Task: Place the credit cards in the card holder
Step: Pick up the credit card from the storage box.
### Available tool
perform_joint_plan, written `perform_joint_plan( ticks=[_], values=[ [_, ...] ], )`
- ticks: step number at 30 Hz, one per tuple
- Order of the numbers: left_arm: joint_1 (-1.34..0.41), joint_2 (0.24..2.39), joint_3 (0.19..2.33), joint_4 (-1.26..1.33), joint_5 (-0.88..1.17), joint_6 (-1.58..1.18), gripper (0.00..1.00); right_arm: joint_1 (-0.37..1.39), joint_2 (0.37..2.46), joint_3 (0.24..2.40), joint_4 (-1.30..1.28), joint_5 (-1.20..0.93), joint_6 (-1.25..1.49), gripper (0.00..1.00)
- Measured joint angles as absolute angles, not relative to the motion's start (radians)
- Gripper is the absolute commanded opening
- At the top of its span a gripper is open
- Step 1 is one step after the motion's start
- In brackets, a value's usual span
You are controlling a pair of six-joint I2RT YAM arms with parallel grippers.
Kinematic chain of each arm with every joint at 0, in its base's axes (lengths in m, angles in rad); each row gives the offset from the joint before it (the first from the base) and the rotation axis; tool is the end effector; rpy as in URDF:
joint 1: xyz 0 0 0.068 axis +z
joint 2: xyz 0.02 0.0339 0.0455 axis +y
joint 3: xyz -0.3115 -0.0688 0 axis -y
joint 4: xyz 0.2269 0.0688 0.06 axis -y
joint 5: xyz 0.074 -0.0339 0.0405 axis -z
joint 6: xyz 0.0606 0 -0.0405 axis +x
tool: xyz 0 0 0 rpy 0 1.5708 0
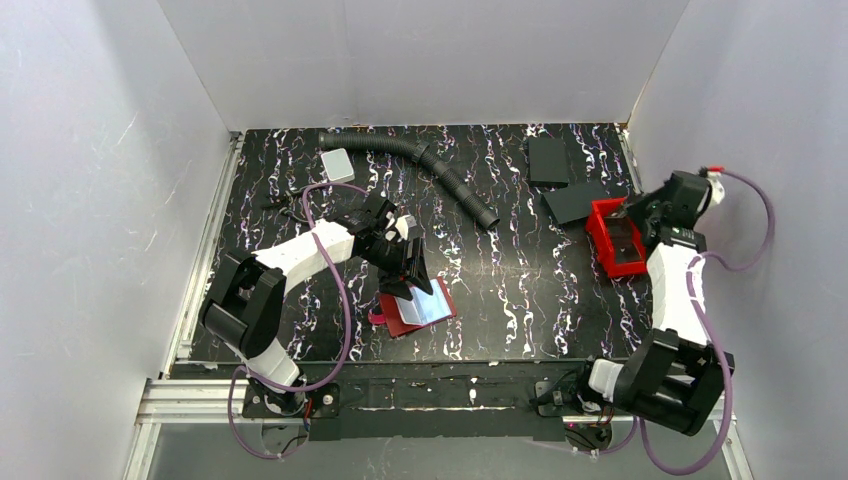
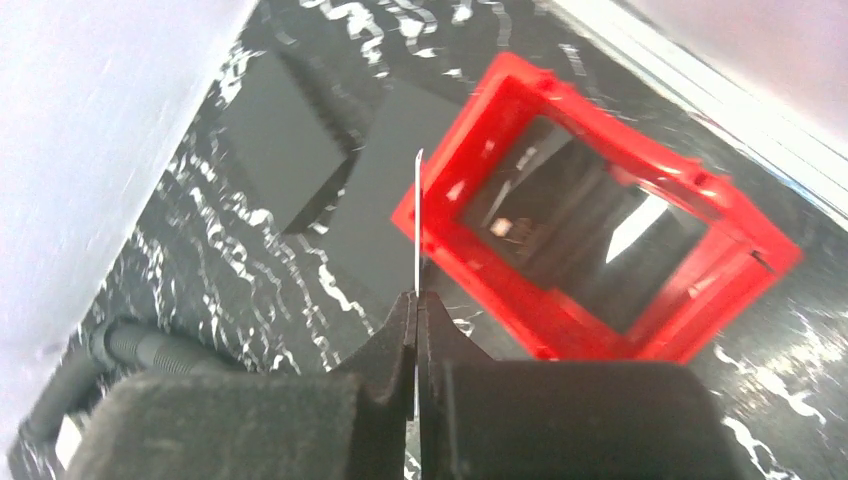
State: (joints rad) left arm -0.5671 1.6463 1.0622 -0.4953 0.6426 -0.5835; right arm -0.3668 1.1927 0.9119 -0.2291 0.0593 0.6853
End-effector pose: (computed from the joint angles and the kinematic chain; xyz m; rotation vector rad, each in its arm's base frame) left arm 0.2535 -0.2045 0.2410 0.2139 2.8445 -1.1817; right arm 0.2386 -0.0955 0.3321 1.0768 1.7824 0.1327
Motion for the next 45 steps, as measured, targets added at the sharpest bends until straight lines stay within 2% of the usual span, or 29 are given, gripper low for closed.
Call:
perform_joint_plan(
  ticks=[14, 25, 28, 31, 35, 37, 45],
  values=[
    [-0.567, 1.604, 1.061, -0.495, 0.617, -0.586, 0.6, -0.031, 1.199, 1.077, -0.313, -0.012, 0.502, 0.01],
    [-0.567, 1.469, 1.061, -0.525, 0.578, -0.601, 0.64, 0.272, 1.137, 1.043, -0.31, -0.233, 0.491, 0.01],
    [-0.564, 1.39, 1.061, -0.542, 0.56, -0.614, 0.66, 0.327, 1.115, 0.97, -0.218, -0.371, 0.523, 0.01],
    [-0.504, 1.154, 0.978, -0.458, 0.594, -0.716, 0.71, 0.49, 1.188, 0.851, -0.043, -0.542, 0.614, 0.01],
    [-0.473, 0.924, 0.779, -0.215, 0.587, -0.946, 0.7, 0.56, 1.189, 0.637, 0.406, -0.625, 0.899, 0.01],
    [-0.473, 0.905, 0.746, -0.072, 0.583, -1.066, 0.7, 0.57, 1.19, 0.587, 0.613, -0.633, 1.061, 0.01],
    [-0.473, 0.927, 0.742, -0.008, 0.53, -1.172, 0.7, 0.583, 1.15, 0.585, 0.676, -0.515, 1.185, 0.01]
  ],
)
